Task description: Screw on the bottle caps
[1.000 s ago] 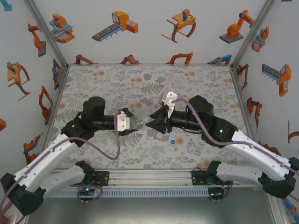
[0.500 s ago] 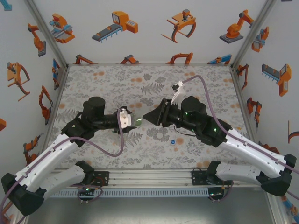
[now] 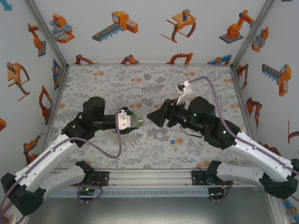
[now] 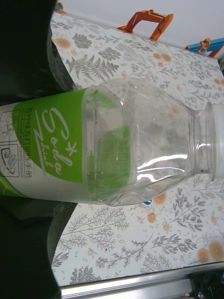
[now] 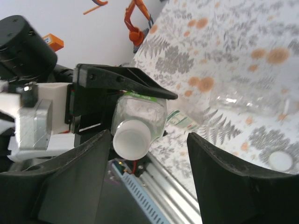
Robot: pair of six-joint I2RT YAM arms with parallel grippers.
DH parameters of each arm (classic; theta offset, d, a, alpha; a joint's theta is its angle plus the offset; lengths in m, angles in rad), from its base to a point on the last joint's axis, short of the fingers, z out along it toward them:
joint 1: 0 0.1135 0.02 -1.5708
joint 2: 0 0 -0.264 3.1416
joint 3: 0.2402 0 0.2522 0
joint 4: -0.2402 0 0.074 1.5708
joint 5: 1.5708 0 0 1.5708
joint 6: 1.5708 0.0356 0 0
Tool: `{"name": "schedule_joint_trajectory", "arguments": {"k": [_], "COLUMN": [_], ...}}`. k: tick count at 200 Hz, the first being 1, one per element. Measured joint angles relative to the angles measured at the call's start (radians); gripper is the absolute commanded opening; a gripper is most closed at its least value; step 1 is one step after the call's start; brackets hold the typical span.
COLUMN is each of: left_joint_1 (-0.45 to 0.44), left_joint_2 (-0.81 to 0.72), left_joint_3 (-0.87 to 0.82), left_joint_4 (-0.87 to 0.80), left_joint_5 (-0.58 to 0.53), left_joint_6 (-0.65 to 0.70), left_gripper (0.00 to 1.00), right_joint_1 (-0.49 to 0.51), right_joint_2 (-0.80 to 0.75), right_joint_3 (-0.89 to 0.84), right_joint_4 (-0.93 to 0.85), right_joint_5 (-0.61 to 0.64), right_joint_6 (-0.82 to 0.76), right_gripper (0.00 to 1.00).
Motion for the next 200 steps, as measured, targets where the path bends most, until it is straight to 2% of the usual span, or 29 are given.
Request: {"name": "schedule_joint_trajectory", "arguments": {"k": [13, 29, 52, 85, 110, 145, 200], "left_joint_1": [0.0, 0.0, 0.0, 0.0, 0.0, 0.0, 0.0], "left_joint_2": [-0.001, -0.001, -0.001, -0.001, -0.001, 0.0, 0.001], "left_joint_3": [0.0, 0.0, 0.0, 0.0, 0.0, 0.0, 0.0], "left_joint_4": [0.0, 0.0, 0.0, -0.006, -0.015, -0.03, -0.032], "left_joint_5": [0.005, 0.019, 0.045, 0.079, 0.098, 0.109, 0.121], "left_joint_6": [0.001, 0.002, 0.009, 0.02, 0.028, 0.033, 0.036], "left_gripper": [0.0, 0.0, 0.0, 0.0, 0.0, 0.0, 0.0], "right_joint_1": [0.0, 0.0, 0.0, 0.0, 0.0, 0.0, 0.0], "right_joint_2": [-0.037, -0.093, -0.117, -0.051, 0.003, 0.06, 0.117], "right_joint_3": [-0.006, -0.039, -0.05, 0.035, 0.105, 0.176, 0.188], "right_joint_4": [0.035, 0.116, 0.15, 0.038, -0.089, -0.207, -0.24], "right_joint_5": [-0.002, -0.018, -0.133, -0.334, -0.441, -0.5, -0.538], "right_joint_6": [-0.104, -0.238, -0.485, -0.833, -1.042, -1.208, -1.28], "right_gripper": [0.51, 0.5, 0.5, 0.5, 0.52, 0.52, 0.48]}}
